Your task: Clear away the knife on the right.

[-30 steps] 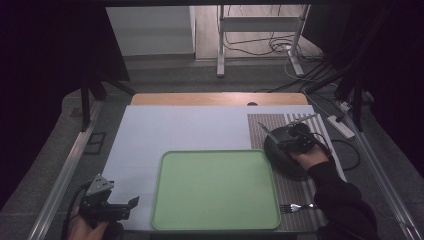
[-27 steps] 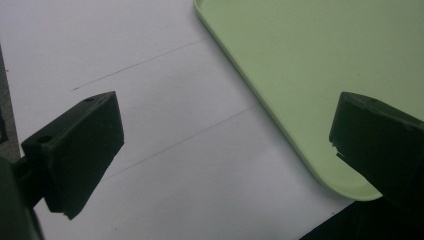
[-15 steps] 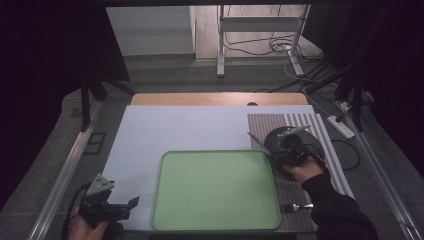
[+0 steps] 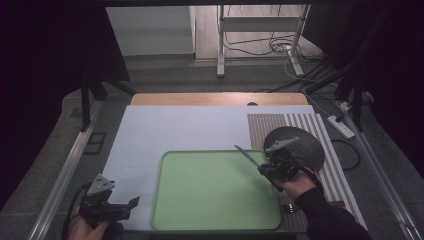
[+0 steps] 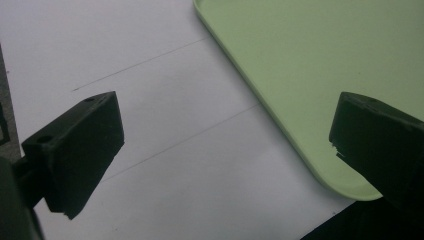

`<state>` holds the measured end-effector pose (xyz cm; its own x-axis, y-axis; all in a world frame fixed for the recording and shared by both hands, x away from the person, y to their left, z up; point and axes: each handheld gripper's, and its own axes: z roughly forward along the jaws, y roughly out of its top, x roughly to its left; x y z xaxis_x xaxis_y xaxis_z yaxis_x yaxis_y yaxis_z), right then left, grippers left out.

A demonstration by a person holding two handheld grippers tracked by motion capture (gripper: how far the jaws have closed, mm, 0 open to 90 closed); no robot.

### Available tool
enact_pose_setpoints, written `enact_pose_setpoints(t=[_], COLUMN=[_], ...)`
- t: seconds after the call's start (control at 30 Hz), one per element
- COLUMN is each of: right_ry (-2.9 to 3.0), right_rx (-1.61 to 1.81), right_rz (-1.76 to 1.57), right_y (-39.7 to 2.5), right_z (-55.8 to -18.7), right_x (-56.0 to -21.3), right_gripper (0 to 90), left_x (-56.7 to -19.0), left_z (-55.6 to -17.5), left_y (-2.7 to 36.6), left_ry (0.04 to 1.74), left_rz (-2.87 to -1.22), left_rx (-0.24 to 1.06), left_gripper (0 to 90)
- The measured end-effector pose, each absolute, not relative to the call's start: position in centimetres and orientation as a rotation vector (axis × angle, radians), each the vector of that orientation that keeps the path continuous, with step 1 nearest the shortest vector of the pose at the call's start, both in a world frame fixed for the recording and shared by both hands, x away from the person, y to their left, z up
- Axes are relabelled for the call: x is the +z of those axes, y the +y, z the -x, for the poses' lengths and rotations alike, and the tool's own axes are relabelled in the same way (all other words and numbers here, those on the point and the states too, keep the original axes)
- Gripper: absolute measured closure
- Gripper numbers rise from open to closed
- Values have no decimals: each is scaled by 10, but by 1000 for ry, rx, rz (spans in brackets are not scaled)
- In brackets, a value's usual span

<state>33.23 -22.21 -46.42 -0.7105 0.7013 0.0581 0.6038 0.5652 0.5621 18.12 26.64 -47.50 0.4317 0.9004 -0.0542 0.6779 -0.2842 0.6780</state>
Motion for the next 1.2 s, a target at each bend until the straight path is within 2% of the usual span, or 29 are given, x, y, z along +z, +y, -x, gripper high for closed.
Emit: enact_pose_setpoints(t=[0.47,1.2], right_ry=[2671,2724], right_rx=[869,662], right_rz=[-1021,-1010], right_y=[-198,-187], right_z=[-309,-317], right_x=[-463,-504], right_gripper=[773,768], left_x=[-475,-475], left_z=[-181,-181], left_y=[266,265], left_ry=[1325,1322], left_rz=[-2058,-2064], left_rx=[457,462], left_gripper=[18,20])
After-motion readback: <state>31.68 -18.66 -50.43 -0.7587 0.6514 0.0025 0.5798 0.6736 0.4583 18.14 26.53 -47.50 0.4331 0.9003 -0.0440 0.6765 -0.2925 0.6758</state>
